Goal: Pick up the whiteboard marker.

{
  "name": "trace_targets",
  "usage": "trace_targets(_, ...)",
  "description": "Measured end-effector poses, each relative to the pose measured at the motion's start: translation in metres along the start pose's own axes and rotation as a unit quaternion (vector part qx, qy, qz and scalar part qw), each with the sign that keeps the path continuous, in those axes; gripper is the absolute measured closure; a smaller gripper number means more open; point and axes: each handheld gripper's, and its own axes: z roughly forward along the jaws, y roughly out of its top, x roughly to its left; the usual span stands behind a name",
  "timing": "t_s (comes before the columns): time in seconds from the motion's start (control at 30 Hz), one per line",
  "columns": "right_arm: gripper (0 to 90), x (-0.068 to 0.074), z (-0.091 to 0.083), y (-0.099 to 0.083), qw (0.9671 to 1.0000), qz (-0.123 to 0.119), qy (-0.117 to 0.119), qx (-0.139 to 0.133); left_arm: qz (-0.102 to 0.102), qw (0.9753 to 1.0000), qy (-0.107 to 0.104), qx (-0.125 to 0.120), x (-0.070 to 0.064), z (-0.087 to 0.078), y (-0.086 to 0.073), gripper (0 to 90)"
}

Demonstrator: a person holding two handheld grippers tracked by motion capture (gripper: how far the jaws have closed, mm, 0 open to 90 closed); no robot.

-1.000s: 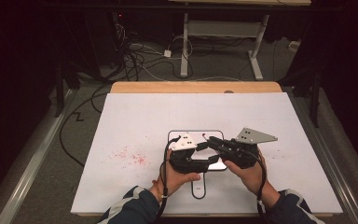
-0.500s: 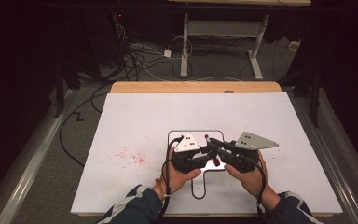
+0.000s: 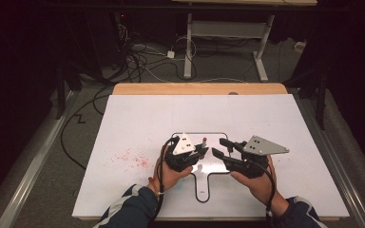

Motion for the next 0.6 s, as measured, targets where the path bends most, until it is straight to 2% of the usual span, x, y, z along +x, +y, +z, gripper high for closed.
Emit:
trace_targets(0.03, 50.0, -0.004, -0.007, -0.003, 0.9998, -0.012, -0.013, 0.002, -0.004, 0.9999, 0.006, 0.008, 0.005, 0.000, -0.004, 78.2)
trace_targets(0.07, 49.1, -0.007, -0.009, -0.004, 0.9998, -0.013, -0.016, 0.006, -0.005, 0.9997, 0.017, 0.018, 0.012, 0.001, -0.010, 78.2)
trace_targets(0.17, 48.6, -0.013, -0.016, -0.009, 0.9994, -0.018, -0.028, 0.013, -0.016, 0.9994, 0.018, 0.025, 0.019, 0.001, -0.016, 78.3)
trace_targets(0.3, 47.2, -0.022, -0.027, -0.019, 0.9979, -0.028, -0.052, 0.026, -0.015, 0.9993, 0.025, 0.022, 0.025, -0.001, -0.021, 78.3)
trace_targets(0.33, 46.8, -0.024, -0.033, -0.024, 0.9970, -0.037, -0.059, 0.033, -0.009, 0.9992, 0.030, 0.024, 0.026, -0.002, -0.021, 78.4)
trace_targets(0.4, 46.7, -0.025, -0.036, -0.026, 0.9966, -0.040, -0.062, 0.037, -0.005, 0.9984, 0.049, 0.028, 0.030, -0.005, -0.023, 78.4)
trace_targets(0.47, 46.2, -0.027, -0.042, -0.033, 0.9959, -0.042, -0.065, 0.047, -0.014, 0.9976, 0.060, 0.030, 0.036, -0.008, -0.025, 78.4)
trace_targets(0.5, 46.0, -0.028, -0.043, -0.034, 0.9954, -0.045, -0.068, 0.051, -0.024, 0.9962, 0.078, 0.030, 0.043, -0.011, -0.027, 78.4)
trace_targets(0.53, 46.0, -0.028, -0.043, -0.034, 0.9954, -0.045, -0.068, 0.051, -0.024, 0.9962, 0.078, 0.030, 0.043, -0.011, -0.027, 78.5)
trace_targets(0.6, 44.8, -0.030, -0.049, -0.037, 0.9940, -0.054, -0.075, 0.059, -0.037, 0.9958, 0.080, 0.025, 0.048, -0.013, -0.030, 78.5)
